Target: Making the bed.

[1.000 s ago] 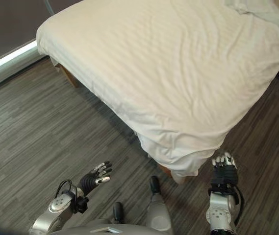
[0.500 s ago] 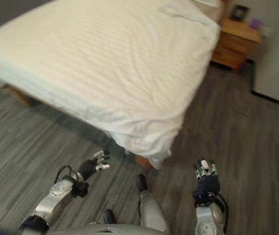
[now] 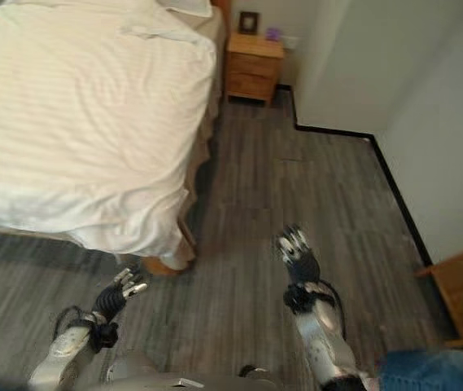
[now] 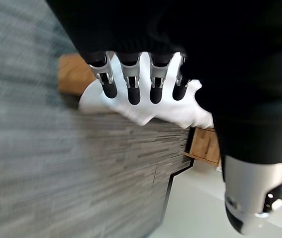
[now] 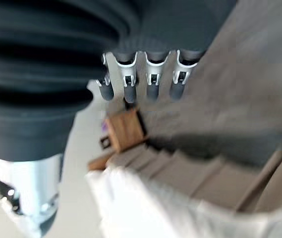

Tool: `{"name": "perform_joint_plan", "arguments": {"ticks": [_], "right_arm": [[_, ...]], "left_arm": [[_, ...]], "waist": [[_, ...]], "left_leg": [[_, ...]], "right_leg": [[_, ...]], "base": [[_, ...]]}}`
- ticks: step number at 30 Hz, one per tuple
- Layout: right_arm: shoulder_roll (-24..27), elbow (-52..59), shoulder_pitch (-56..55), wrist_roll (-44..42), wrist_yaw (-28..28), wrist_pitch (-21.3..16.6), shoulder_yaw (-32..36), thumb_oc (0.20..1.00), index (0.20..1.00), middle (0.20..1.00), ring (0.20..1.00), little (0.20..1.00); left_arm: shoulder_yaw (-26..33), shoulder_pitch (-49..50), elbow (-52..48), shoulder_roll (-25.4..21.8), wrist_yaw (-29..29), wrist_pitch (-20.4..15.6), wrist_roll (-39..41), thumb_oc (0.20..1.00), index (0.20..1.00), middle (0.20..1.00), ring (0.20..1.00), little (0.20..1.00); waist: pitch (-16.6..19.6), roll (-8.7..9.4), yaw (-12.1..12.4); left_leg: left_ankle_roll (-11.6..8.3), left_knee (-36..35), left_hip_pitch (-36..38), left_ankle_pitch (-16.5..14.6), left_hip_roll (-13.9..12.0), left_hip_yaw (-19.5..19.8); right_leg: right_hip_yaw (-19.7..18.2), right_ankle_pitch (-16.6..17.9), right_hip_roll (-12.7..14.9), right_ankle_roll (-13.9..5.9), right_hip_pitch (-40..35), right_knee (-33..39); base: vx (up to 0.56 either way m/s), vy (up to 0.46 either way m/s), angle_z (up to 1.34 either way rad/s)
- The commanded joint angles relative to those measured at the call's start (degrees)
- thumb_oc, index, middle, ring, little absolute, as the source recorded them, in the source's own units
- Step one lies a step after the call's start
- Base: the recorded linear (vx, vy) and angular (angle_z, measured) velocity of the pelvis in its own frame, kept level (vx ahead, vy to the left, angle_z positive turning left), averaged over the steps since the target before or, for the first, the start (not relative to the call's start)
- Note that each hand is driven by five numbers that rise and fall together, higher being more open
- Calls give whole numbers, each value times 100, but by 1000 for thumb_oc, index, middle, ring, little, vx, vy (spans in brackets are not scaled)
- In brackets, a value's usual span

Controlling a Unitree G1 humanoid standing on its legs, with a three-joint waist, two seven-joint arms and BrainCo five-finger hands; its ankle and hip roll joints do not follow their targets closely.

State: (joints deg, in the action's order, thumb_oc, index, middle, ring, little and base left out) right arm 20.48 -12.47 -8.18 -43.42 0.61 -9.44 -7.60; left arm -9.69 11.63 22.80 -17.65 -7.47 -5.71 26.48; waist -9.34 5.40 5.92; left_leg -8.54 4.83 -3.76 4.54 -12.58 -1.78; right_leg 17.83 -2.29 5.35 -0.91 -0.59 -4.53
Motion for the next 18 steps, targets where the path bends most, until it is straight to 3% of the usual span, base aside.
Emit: {"name": "perform_joint_plan", "arguments": {"ticks": [1, 2, 4, 5, 6, 7, 10, 14, 15, 17, 18], "right_arm": [[-238, 139, 77, -31, 70, -260, 472, 1000, 1000, 1000, 1000, 1000], [-274, 79, 27, -28, -37, -251, 600, 1000, 1000, 1000, 1000, 1000], [-282, 62, -8, 75, -50, -195, 679, 1000, 1000, 1000, 1000, 1000], [-282, 62, -7, 75, -51, -194, 679, 1000, 1000, 1000, 1000, 1000], [-264, 49, -93, 553, -141, -151, 772, 1000, 1000, 1000, 1000, 1000], [-190, 110, -213, 1187, -197, -114, 781, 1000, 1000, 1000, 1000, 1000], [-286, -180, -267, 1583, -293, -23, 564, 1000, 1000, 1000, 1000, 1000], [-354, -75, -522, 2123, -173, 183, 331, 1000, 1000, 1000, 1000, 1000], [66, 23, -465, 1827, 175, 394, 227, 1000, 1000, 1000, 1000, 1000], [29, 54, -530, 1912, 99, 400, 228, 1000, 1000, 1000, 1000, 1000], [-47, 118, -581, 1908, 82, 390, 223, 1000, 1000, 1000, 1000, 1000]], "left_arm": [[129, -235, -404, -139, -26, -261, 164, 1000, 1000, 1000, 1000, 1000], [107, -214, -457, -145, -83, -231, 161, 1000, 1000, 1000, 1000, 1000], [51, -208, -509, -145, -96, -201, 138, 1000, 1000, 1000, 1000, 1000], [51, -209, -508, -146, -96, -201, 138, 1000, 1000, 1000, 1000, 1000], [16, -220, -560, -190, -137, -191, -7, 1000, 1000, 1000, 1000, 1000], [-39, -275, -556, -166, -170, -216, -108, 1000, 1000, 1000, 1000, 1000], [-252, -541, -464, -63, -75, -262, -183, 1000, 1000, 1000, 1000, 1000], [-258, -443, -519, -42, -25, -205, -172, 1000, 1000, 1000, 1000, 1000], [317, -25, -406, 177, 117, -51, -64, 1000, 1000, 1000, 1000, 1000], [361, 63, -365, 237, 201, -35, -21, 1000, 1000, 1000, 1000, 1000], [365, 96, -297, 315, 222, -9, 88, 1000, 1000, 1000, 1000, 1000]], "waist": [[102, 29, 13], [165, 29, -65], [256, -1, -208], [267, 6, -213], [376, -40, -383], [543, -193, -583], [619, -266, -717], [637, -263, -772], [189, -17, -200], [284, -96, -269], [402, -225, -371]], "left_leg": [[221, 960, -343, 351, 99, -394], [246, 1309, -307, 238, 320, -302], [349, 1335, -153, -71, 708, -154], [352, 1320, -163, -54, 716, -154], [492, 891, 87, -322, 889, -405], [640, -76, 467, -512, 1058, -684], [700, -718, 644, -354, 1225, -456], [729, -861, 766, -294, 1205, -501], [549, 905, 109, -447, 862, -67], [519, 564, 382, -473, 846, -127], [550, -70, 634, -504, 839, -292]], "right_leg": [[-420, 25, 315, -539, -583, 372], [-556, 118, 290, -499, -492, 420], [-726, 192, 204, -462, -438, 487], [-724, 199, 211, -464, -425, 491], [-827, 274, 117, -493, -383, 562], [-866, 340, -19, -557, -248, 613], [-957, 410, -138, -576, -132, 704], [-1036, 416, -157, -549, -163, 657], [-779, 168, 189, -462, -181, 216], [-739, 178, 147, -498, -159, 243], [-711, 210, 64, -524, -108, 245]], "base": [[-165, -301, -58], [-117, -187, -3], [-52, -120, -18], [-34, -98, -104], [-40, -14, -108], [-64, 3, -90], [-57, 29, -5], [-10, 6, 21], [-34, 49, 19], [-41, 76, -7], [-88, 169, 0]]}}
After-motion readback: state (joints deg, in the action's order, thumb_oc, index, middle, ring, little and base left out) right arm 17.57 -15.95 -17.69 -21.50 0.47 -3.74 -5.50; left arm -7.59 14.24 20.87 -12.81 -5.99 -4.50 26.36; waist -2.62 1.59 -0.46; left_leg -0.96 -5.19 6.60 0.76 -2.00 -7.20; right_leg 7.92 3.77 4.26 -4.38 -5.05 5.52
